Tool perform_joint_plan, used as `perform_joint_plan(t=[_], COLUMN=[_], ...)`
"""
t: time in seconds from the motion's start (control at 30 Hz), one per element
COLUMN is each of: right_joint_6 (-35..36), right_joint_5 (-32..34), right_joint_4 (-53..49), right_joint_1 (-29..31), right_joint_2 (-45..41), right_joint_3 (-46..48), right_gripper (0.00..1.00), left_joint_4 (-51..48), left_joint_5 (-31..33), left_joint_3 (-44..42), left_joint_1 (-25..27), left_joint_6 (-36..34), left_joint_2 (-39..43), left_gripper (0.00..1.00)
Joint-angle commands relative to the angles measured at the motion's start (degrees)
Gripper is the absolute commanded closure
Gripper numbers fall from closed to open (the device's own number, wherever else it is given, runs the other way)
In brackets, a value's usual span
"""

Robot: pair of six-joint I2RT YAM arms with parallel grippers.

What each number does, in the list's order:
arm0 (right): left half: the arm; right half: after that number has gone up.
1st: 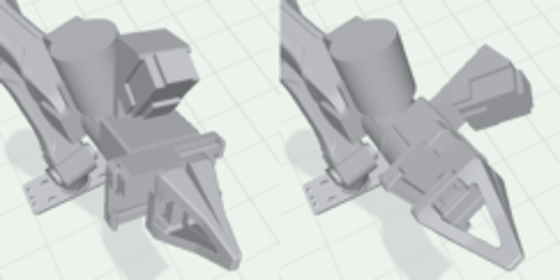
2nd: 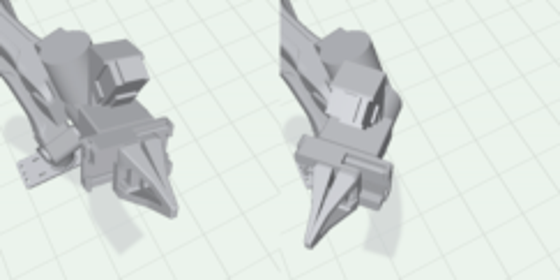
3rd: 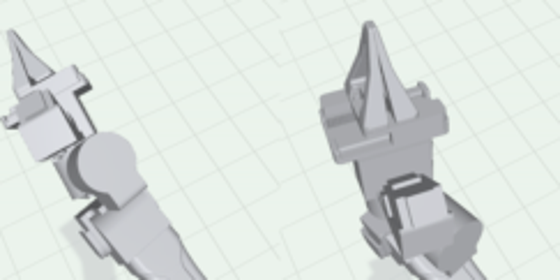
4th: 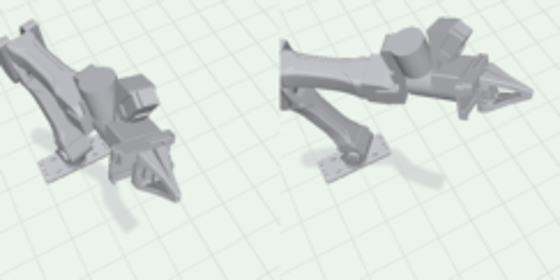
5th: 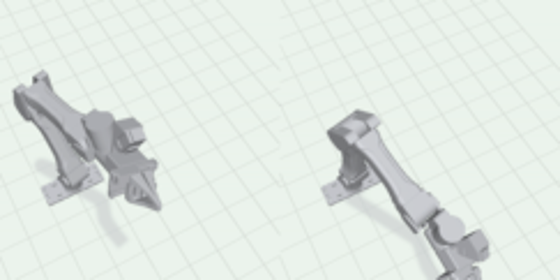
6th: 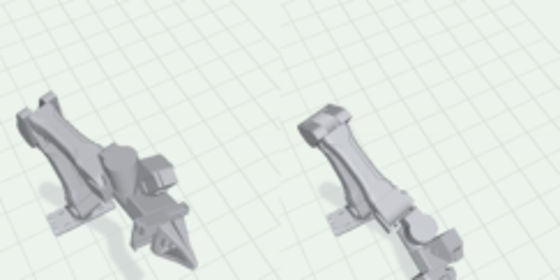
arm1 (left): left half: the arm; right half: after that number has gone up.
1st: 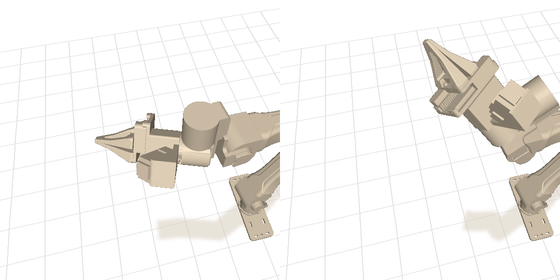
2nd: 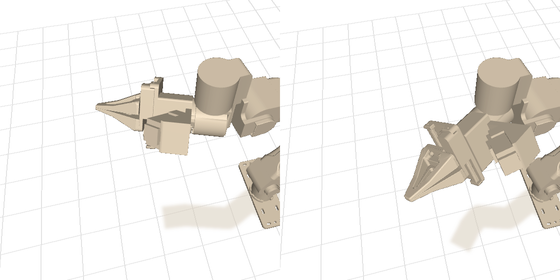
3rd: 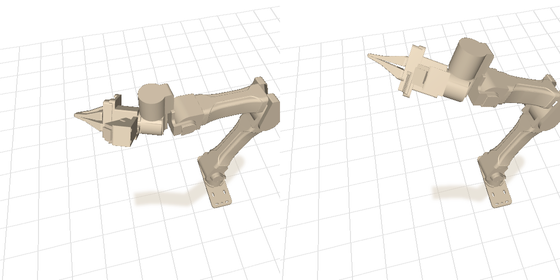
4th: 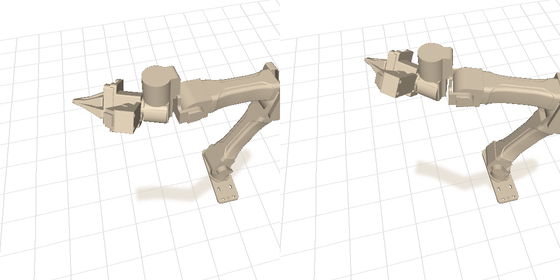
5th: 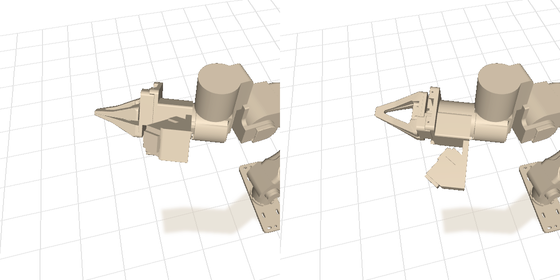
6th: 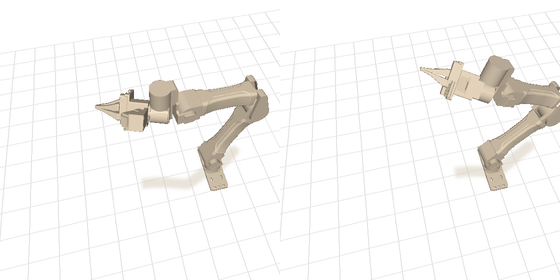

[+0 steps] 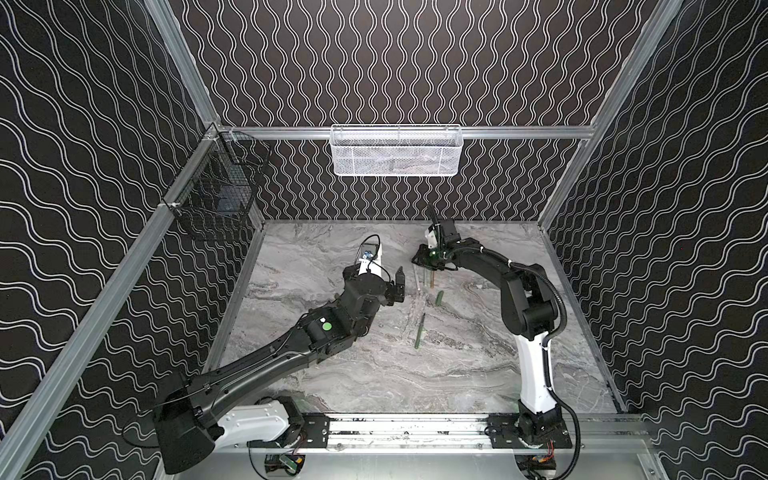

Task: Insert the pens into the pen caps
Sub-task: 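Release the capped pen beside the markers while left gripper moves over green pen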

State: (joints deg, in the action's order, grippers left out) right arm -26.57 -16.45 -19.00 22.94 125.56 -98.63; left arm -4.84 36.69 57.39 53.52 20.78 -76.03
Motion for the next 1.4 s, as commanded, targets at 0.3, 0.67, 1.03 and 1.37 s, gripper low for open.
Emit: perform_joint_plan(t=[0.3,0.67,1.03,1.37], right_joint_6=[-0.6,1.6,2.5,1.2], right_joint_5=[1.4,4.1,11.4,11.4], right_joint_4=[8.7,13.1,10.0,10.2], right_joint_1=[0.3,0.4,0.3,0.2], right_joint_2=[-21.5,-40.8,-52.7,-54.3], right_joint_3=[19.6,42.9,51.2,54.8], right_gripper=[0.66,0.66,0.66,0.65], left_joint_4=[2.5,2.2,-6.5,-13.1], left_joint_5=[0.9,-4.1,-13.2,-18.6], left_joint_3=[0.2,0.4,4.4,8.7], left_joint_1=[-0.2,-4.6,-20.9,-28.5], left_joint_6=[-1.1,2.3,13.2,17.9], left_joint_2=[-1.8,-4.7,-14.0,-24.6], left_gripper=[0.02,0.09,0.58,0.48])
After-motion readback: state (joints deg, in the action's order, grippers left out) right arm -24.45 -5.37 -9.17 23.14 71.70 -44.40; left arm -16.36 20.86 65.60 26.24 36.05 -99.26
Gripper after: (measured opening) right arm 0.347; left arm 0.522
